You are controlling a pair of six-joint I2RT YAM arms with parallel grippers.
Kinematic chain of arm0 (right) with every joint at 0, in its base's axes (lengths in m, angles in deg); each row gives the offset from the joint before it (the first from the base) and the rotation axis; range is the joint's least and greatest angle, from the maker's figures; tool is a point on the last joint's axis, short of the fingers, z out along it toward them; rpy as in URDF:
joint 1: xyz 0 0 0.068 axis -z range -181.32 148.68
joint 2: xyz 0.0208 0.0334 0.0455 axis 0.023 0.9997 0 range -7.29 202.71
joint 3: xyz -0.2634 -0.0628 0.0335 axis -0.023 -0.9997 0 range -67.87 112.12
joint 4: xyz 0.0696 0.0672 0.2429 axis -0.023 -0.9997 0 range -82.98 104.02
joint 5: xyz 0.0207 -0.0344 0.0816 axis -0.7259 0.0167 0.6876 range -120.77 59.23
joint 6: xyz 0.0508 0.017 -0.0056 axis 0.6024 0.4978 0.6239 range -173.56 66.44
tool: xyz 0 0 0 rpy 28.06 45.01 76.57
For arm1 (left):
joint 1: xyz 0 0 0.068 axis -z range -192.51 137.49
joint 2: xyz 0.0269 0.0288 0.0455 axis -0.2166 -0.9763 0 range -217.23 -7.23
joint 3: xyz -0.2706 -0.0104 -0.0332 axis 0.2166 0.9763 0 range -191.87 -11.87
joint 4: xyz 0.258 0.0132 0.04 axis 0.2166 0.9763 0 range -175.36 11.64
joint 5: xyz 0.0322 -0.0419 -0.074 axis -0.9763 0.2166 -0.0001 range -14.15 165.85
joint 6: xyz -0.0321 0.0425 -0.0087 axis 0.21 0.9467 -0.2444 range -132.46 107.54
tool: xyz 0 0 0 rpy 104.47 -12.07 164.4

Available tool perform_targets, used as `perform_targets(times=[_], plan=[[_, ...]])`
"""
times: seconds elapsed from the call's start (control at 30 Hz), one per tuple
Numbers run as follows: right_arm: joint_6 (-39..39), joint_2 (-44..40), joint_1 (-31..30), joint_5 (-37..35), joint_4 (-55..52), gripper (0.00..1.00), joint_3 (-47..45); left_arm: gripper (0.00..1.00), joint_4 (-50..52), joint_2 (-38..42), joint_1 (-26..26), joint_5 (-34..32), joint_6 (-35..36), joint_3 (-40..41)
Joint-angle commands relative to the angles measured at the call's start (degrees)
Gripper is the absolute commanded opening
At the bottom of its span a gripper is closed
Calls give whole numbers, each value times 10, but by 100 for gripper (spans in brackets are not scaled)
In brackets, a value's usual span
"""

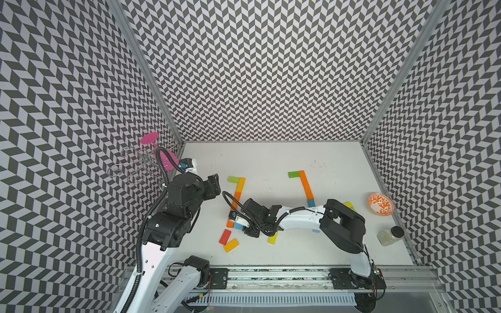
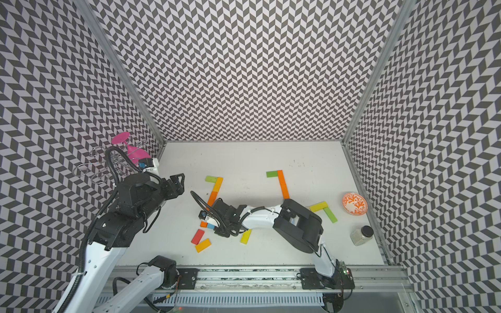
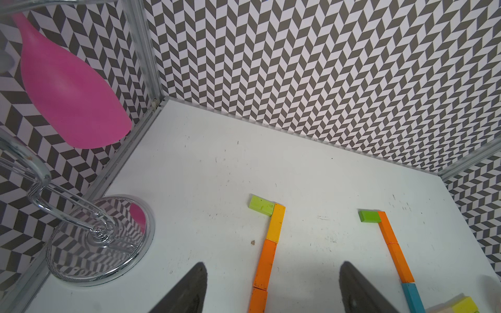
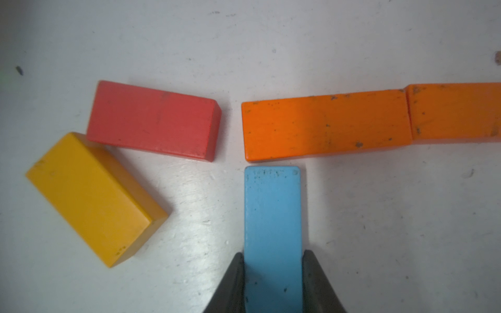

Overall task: Assemble a giraffe with building blocks
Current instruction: Assemble the building block at the center of the board, then pick up the building block from the center of the board.

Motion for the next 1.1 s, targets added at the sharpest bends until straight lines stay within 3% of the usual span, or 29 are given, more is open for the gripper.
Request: perform_targets(times=[0.0, 0.43, 0.8, 0.93, 1.07], plan=[[-16, 15, -1, 0, -1, 29, 10, 78, -13, 7, -4, -4, 5, 0], [-23, 27, -1, -9, -13, 34, 27, 78, -14, 8, -6, -4, 15, 2], [13, -45, -5, -18, -29, 70, 16, 78, -14, 11, -8, -5, 21, 3], [111, -120, -6, -71, -27, 78, 3, 78, -16, 14, -8, -2, 21, 5], [322, -180, 1, -182, -79, 79, -3, 78, -26, 17, -8, 9, 18, 16]])
